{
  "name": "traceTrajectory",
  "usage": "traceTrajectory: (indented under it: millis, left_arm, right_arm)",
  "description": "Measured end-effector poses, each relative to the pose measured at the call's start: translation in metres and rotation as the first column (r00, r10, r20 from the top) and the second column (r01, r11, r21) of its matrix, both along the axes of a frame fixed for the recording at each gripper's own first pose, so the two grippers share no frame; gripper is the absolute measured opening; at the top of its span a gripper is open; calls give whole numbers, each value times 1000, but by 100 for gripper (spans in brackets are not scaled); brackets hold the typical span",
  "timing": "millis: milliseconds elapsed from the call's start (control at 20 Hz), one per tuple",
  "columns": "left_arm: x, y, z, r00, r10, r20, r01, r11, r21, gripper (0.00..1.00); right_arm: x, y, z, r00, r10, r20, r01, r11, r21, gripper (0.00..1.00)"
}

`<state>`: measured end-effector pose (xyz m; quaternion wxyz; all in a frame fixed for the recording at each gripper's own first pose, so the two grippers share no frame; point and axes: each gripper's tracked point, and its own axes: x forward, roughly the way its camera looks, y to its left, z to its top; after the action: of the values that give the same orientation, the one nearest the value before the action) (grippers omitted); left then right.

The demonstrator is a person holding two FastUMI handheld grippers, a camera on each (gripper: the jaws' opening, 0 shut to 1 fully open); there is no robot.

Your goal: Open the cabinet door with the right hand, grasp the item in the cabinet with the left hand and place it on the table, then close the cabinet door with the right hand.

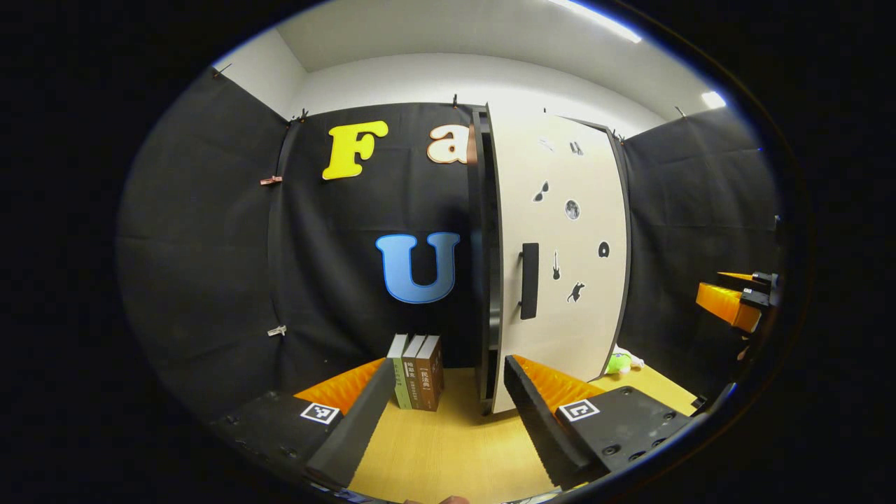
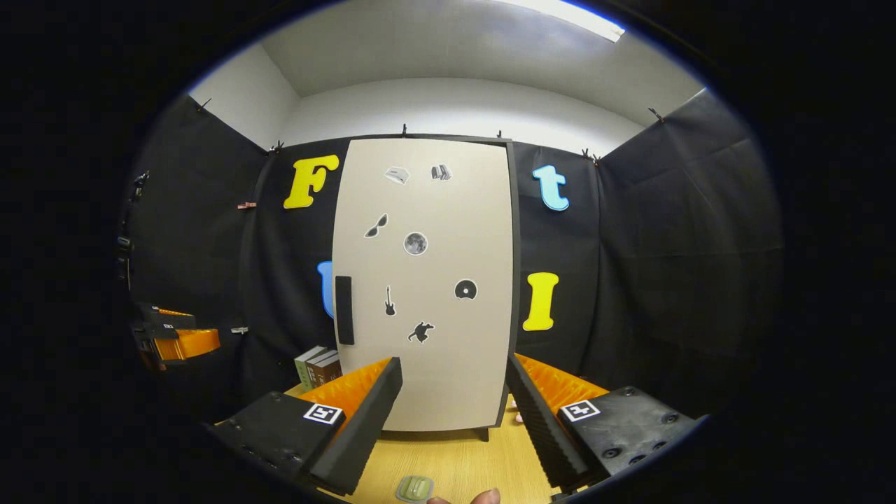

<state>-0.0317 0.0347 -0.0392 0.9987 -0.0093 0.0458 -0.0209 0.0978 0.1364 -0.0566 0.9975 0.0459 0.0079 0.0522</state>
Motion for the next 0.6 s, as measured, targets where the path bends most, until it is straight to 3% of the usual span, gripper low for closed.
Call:
traceTrajectory:
  millis: [600]
  left_arm:
    - [-8,0,21,997,15,75,-15,1000,-7,99]
  right_arm:
    - [2,-3,1,1000,-2,-6,1,1000,-5,97]
